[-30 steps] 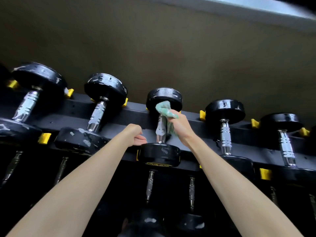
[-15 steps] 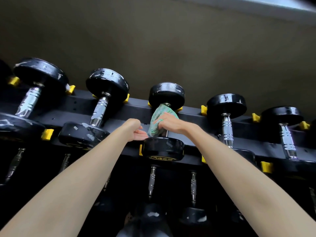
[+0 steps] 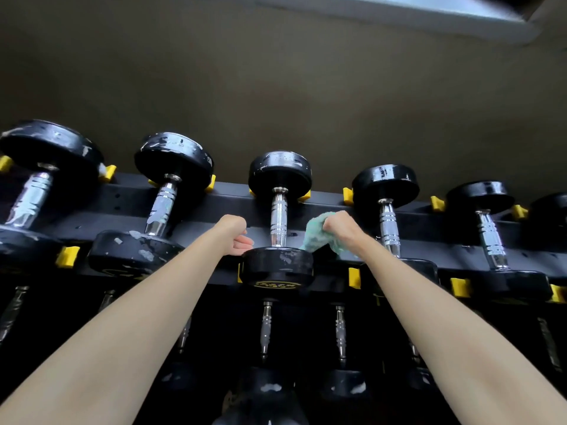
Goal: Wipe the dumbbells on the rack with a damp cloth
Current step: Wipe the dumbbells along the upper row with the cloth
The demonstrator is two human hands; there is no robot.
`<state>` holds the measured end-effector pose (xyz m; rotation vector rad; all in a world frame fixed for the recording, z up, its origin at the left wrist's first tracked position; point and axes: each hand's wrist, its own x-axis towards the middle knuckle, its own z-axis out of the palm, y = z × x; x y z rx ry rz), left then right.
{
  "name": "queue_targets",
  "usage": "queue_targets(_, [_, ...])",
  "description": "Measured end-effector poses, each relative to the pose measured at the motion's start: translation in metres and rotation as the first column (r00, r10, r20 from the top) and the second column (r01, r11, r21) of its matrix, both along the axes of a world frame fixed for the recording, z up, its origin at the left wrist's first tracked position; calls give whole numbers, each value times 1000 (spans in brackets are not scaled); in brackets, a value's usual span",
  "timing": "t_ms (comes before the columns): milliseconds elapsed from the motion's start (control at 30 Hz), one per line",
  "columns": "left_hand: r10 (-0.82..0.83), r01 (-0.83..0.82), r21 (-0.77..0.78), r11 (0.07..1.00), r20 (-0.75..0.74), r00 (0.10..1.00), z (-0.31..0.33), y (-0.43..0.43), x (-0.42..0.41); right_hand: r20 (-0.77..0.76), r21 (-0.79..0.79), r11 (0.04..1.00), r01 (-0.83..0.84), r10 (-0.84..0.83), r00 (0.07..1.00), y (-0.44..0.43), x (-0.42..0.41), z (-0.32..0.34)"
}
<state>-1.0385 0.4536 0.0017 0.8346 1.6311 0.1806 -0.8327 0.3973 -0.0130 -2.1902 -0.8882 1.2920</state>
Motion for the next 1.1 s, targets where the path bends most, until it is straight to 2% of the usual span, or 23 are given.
queue_targets(67, [-9,9,-3,1000,-3,1000,0,0,3,-218,36,951,307,-293,931,0,8,6])
queue_targets(133, [8,-8,4,1000,26,1000,3,2,6,-422,6,882,472,-425,801,1,11,17])
queue_targets(300, [7,-36,140,990,204,979,17,8,21,-665,-35,826,563,-440,604,-13,10,28])
queue_targets(367, [-102,49,181,982,291,951,24,10,28,-769,-50,810,584,-404,495,-17,5,27])
queue_targets(433, [-253,194,192,962,357,899,30,9,32,-831,-52,809,586,-360,424,-17,1,27])
queue_targets(500, [-377,310,235,921,349,858,35,9,36,-866,-47,814,579,-322,382,-17,0,30])
queue_targets(567, [-431,345,298,890,299,851,38,10,41,-865,-47,817,575,-321,385,-17,3,32])
queue_targets(867, [-406,311,523,793,74,911,30,15,73,-793,-40,861,508,-336,508,-7,14,26])
queue_targets(900, [-426,326,559,763,55,903,30,14,78,-806,-33,863,504,-321,497,-5,14,25])
queue_targets(967, [-529,422,601,679,2,849,31,10,88,-875,-40,866,499,-272,402,-3,15,24])
queue_targets(1033, [-671,576,544,611,-30,741,36,7,97,-921,-86,864,496,-259,291,1,19,22])
queue_targets(1100, [-733,645,423,636,72,676,43,8,101,-916,-104,857,504,-280,288,3,23,15])
